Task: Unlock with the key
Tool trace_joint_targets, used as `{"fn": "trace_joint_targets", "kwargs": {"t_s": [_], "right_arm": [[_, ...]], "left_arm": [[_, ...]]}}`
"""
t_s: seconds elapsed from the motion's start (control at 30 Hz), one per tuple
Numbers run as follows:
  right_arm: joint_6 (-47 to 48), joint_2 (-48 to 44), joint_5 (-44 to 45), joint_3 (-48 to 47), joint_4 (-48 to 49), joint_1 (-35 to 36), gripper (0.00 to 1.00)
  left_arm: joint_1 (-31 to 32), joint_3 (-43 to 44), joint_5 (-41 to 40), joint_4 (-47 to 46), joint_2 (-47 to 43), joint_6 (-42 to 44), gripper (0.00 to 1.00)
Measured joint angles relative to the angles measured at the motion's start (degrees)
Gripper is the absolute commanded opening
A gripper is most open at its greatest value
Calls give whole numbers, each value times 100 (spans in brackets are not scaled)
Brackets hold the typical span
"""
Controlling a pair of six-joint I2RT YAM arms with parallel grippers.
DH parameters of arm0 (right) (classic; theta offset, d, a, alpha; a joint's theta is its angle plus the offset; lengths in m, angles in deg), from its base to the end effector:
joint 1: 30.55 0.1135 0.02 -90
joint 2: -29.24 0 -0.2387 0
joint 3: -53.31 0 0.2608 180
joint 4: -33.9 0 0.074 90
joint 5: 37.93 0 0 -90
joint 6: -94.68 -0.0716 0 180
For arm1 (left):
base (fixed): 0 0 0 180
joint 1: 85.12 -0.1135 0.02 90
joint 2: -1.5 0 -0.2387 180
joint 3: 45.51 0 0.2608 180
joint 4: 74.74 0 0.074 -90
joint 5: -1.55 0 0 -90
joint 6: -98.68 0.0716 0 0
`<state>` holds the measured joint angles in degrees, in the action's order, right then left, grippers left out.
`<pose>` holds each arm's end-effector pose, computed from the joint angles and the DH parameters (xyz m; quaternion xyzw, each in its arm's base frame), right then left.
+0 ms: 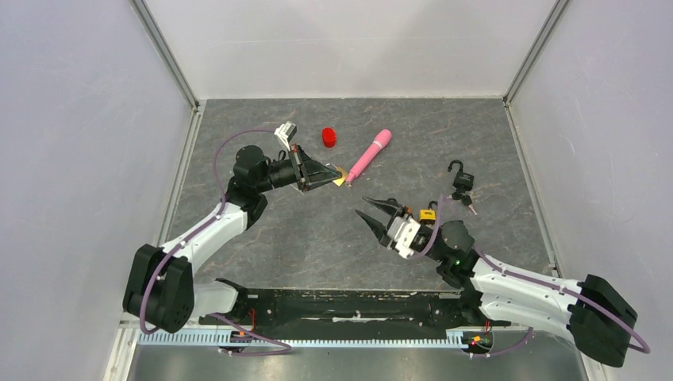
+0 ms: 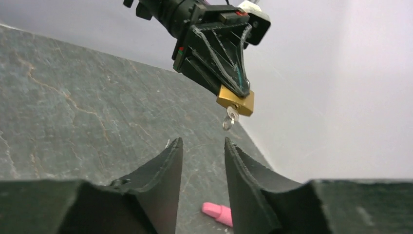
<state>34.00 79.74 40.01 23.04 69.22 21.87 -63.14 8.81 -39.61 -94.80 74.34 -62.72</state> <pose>0.1418 0.2088 0.2450 -0.4588 0.4028 0.2207 0.7607 0.2747 -0.1690 0.2620 0.0036 0.7008 -0.6726 0.2377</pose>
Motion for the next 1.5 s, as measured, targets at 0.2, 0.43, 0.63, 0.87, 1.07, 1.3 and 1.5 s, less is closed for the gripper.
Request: {"fn": "trace_joint_targets", "kwargs": {"t_s": [0.2, 0.43, 0.63, 0.87, 1.07, 1.3, 1.5], "right_arm": [[1204, 398, 426, -4, 348, 560, 34], [1788, 866, 870, -59, 815, 710, 35], [1954, 1172, 992, -267, 1012, 715, 33], [2061, 1447, 1043, -437, 1045, 748, 25], [2153, 1598, 1084, -568, 994, 750, 23], [2304, 1681, 1307, -581, 931, 787, 19], [2328, 1711, 1526, -588, 949, 811, 2]], "left_arm": [[0, 85, 17, 691, -166, 177, 2], [2, 103, 37, 1071, -227, 219, 2], [9, 140, 83, 1182, -297, 249, 2], [46, 177, 92, 1360, -315, 284, 2], [90, 221, 109, 1449, -330, 369, 2], [103, 267, 125, 1532, -358, 444, 2], [125, 321, 114, 1624, -358, 490, 2]]}}
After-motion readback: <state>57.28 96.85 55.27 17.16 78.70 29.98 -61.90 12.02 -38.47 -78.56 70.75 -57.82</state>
